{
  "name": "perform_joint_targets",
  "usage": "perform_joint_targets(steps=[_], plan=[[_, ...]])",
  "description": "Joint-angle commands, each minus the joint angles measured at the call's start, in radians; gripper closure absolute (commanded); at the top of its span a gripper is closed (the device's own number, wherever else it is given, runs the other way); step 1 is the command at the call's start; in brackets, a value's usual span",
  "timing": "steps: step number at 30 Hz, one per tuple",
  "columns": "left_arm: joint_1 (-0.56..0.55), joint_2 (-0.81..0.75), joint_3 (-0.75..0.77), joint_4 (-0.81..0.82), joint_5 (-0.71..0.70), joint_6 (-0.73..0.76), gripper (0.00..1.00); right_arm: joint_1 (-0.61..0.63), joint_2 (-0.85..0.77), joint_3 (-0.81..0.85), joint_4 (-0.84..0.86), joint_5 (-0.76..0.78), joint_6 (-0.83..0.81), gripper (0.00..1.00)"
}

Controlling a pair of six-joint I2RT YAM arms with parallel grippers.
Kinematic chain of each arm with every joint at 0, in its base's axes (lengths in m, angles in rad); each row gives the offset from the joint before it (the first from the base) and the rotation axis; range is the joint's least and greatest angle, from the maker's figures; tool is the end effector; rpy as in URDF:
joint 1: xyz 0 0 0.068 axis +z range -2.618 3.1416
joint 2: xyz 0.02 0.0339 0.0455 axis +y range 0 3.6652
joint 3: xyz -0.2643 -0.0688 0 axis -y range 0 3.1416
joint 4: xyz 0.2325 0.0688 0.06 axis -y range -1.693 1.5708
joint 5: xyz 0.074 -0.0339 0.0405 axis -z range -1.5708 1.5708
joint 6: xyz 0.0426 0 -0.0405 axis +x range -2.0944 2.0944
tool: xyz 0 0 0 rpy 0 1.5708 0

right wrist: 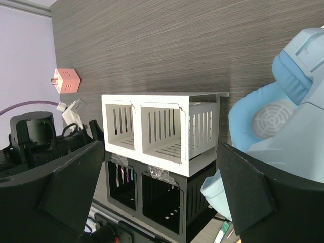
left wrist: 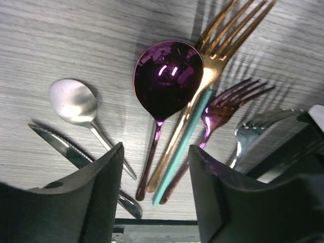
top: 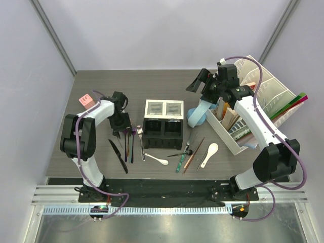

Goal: Sort the eating utensils into containers
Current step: Pick up the spoon from the center of the board.

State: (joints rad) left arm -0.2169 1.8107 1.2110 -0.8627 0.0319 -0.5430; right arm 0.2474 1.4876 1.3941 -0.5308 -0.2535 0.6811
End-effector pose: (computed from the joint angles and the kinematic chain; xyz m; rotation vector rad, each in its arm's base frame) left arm 0.3134 -0.0705 0.1726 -0.4926 3.0109 -0.1066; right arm 0.3160 0.0908 0.3476 0.3457 2.2614 0.7835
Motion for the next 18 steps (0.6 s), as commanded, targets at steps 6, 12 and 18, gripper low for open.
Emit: perform_joint_targets(steps=[6, 12, 18], plan=[[-0.004, 0.022, -0.024, 0.048, -0.026, -0.008, 0.47, 0.003, 0.043, 0.033, 0.012, -0.041, 0.009, 0.00], [-0.004, 0.039, -0.024, 0.065, -0.063, -0.031, 0.50, 0.015, 0.007, -0.004, 0.037, -0.058, -0.008, 0.00], [-0.004, 0.090, 0.018, 0.038, -0.084, -0.025, 0.54, 0.015, 0.003, 0.002, 0.037, -0.050, -0.015, 0.00]])
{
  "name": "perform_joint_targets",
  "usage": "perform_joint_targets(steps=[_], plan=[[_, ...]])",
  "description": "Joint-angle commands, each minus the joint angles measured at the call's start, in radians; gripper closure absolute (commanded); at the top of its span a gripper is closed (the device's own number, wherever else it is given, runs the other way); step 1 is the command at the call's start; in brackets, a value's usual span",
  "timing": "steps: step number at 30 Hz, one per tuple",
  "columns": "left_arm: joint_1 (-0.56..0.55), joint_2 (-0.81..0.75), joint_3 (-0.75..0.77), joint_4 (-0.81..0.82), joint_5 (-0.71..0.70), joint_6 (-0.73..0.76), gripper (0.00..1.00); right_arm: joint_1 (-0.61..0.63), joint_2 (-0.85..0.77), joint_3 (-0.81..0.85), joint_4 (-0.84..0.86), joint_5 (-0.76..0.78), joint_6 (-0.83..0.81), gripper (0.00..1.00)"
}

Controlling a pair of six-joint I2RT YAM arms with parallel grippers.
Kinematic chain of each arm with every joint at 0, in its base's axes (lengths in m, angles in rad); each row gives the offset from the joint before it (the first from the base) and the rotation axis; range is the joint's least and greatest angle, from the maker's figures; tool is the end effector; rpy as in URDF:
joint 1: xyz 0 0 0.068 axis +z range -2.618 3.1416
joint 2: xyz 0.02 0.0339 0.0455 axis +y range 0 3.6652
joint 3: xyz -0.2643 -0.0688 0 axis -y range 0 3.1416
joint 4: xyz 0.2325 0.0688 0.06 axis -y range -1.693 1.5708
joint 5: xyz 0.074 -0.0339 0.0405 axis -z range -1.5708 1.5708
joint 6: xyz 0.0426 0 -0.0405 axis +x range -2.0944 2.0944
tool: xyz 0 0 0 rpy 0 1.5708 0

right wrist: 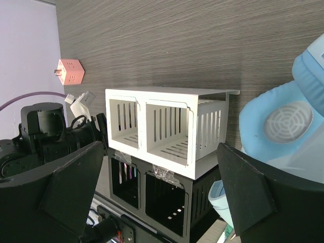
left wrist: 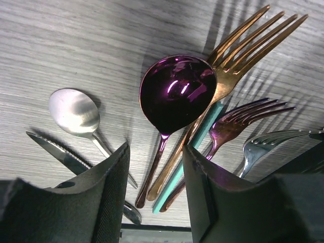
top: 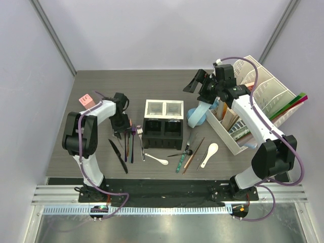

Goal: Sort the eating utensils into containers
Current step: Pick up the spoon from the center of the board.

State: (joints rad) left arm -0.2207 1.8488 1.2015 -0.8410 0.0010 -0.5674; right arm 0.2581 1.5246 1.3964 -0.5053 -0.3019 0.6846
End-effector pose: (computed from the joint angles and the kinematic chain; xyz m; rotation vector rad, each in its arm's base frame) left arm 0.3159 -0.0709 0.1591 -0.5287 3.0195 -0.0500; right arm 0.3240 0.0986 0.3394 0.3136 2.2846 0.8402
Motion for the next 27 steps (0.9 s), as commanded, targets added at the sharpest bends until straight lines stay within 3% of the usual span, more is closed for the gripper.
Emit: perform_joint_targets(steps=[1, 6, 12, 27], plan=[[0.000, 0.049, 0.030, 0.013, -0.055, 0.000, 0.53, 0.004, -0.032, 0.001, 0.010, -0.002, -0.020, 0.00], [0.000, 0.015, 0.027, 0.013, -0.059, 0.008, 0.50, 0.004, -0.023, 0.003, 0.010, 0.001, -0.026, 0.00], [0.001, 0.033, 0.046, 0.003, -0.078, 0.041, 0.37, 0.003, -0.018, -0.019, 0.008, 0.006, -0.034, 0.00], [0.009, -0.028, 0.018, 0.075, -0.015, 0.067, 0.35, 0.004, 0.025, -0.008, 0.007, 0.001, -0.014, 0.00]])
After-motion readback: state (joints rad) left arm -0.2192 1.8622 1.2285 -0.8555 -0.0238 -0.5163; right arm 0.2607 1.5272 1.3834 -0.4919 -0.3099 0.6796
